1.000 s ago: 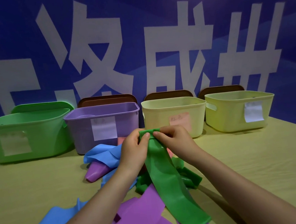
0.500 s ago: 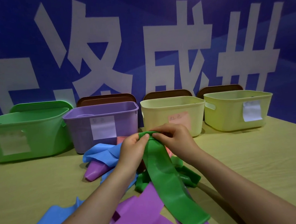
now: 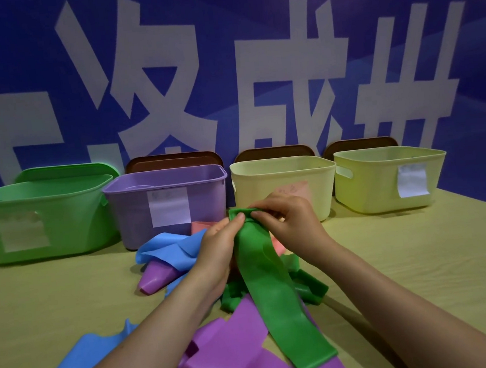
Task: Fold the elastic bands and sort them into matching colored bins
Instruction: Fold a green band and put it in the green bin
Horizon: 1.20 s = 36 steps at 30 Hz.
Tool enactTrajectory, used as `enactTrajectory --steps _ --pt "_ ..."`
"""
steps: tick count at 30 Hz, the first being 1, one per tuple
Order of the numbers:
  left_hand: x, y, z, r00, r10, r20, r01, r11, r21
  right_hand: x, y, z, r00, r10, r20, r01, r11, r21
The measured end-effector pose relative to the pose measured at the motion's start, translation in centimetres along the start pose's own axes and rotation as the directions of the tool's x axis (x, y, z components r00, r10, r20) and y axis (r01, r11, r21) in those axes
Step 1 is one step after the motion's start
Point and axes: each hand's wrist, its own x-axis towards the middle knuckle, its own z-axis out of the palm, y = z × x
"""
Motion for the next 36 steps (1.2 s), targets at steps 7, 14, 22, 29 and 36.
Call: enactTrajectory --steps 7,14,22,29,36 --pt "-0.4 0.2 0.0 0.974 -0.187 0.128 0.203 0.971 -0.124 -0.2 -0.1 -0.1 0.996 -0.092 0.01 0.092 0.99 -0.104" --pt "-0.2 -0.1 0.0 0.979 -0.202 0.037 0.205 0.973 -0.11 -0.3 0.1 -0.3 0.986 -0.157 0.058 0.165 0.969 -0.186" --pt "-0.2 0.4 0.0 0.984 -0.176 -0.01 0.174 0.981 -0.082 0.0 -0.2 -1.1 0.965 -0.129 0.227 0.183 0.956 -0.231" --pt "-0.8 0.6 0.4 0.989 -0.146 -0.03 0.146 0.989 0.01 0.1 -0.1 -1.3 0.951 -0.117 0.286 0.204 0.933 -0.297" --pt "-0.1 -0.4 0.2 0.996 -0.071 -0.055 0.078 0.988 0.133 0.2 0.5 -1.2 0.965 0.041 0.261 -0.004 0.99 -0.142"
